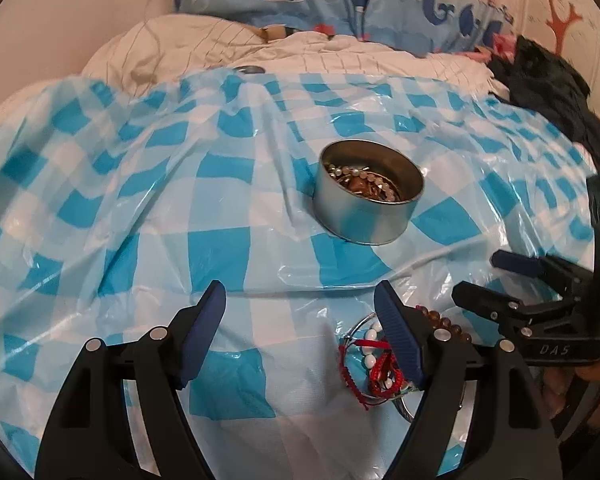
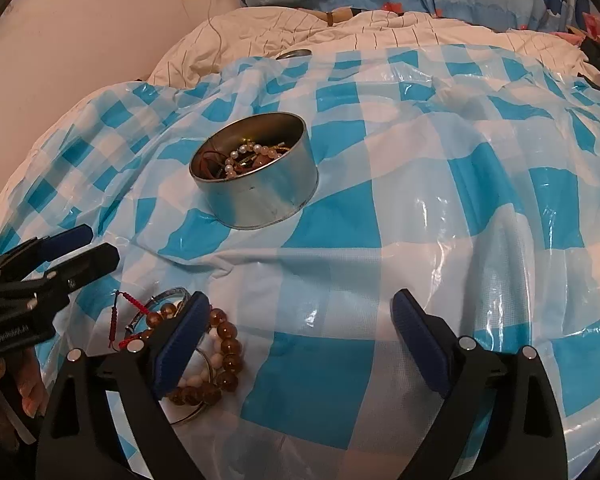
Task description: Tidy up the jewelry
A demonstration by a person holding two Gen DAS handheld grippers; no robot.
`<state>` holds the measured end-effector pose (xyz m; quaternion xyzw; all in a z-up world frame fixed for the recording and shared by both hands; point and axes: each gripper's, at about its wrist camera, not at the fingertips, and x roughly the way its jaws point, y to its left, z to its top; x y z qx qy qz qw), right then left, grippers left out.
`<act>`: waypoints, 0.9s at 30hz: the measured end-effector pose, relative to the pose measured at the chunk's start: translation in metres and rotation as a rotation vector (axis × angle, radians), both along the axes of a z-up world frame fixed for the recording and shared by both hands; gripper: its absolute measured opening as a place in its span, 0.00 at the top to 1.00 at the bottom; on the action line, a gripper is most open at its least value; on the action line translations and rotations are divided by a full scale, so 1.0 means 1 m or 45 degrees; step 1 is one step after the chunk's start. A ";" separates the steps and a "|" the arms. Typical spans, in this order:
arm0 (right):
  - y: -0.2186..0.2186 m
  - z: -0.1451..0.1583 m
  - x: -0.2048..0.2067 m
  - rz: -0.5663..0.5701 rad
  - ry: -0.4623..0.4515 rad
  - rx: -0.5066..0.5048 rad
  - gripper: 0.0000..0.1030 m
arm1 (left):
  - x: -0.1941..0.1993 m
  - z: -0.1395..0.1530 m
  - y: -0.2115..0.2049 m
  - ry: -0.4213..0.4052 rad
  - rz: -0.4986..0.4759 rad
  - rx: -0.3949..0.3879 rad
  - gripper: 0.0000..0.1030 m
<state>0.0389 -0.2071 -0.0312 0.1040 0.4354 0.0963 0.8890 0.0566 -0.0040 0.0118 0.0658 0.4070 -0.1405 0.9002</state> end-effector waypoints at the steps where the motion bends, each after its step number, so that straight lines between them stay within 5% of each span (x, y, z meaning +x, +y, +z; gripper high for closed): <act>1: 0.000 0.000 0.000 -0.001 0.000 0.000 0.13 | -0.001 0.000 -0.002 -0.009 -0.007 0.017 0.29; 27: 0.003 -0.001 -0.001 0.000 0.003 -0.007 0.09 | -0.007 0.002 -0.010 -0.058 -0.025 0.090 0.23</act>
